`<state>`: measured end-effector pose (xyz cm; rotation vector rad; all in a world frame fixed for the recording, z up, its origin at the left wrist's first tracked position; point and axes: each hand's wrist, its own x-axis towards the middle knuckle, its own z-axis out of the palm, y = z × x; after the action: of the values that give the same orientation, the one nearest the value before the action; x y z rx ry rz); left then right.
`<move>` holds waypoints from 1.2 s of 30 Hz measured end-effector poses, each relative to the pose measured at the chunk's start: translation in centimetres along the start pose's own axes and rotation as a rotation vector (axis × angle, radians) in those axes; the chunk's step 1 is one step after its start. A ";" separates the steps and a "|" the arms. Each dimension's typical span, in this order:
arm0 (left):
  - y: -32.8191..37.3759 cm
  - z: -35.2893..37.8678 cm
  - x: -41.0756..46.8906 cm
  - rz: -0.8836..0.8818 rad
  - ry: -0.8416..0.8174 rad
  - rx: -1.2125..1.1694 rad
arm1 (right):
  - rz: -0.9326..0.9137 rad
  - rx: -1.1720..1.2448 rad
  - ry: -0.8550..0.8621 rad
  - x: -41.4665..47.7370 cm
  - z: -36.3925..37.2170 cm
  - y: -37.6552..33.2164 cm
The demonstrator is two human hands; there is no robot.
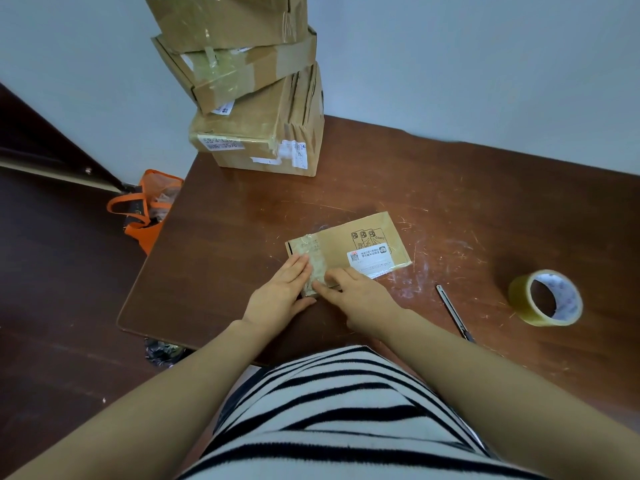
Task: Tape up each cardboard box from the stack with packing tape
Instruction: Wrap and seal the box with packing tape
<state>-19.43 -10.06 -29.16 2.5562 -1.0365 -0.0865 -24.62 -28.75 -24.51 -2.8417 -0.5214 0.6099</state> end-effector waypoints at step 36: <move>0.4 -0.8 0.2 -0.074 -0.126 -0.079 | 0.067 0.153 -0.051 0.1 -0.5 0.1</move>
<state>-19.44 -10.19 -28.27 2.5442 -0.9628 -0.3064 -24.32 -28.87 -24.15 -2.7144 -0.3711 0.7036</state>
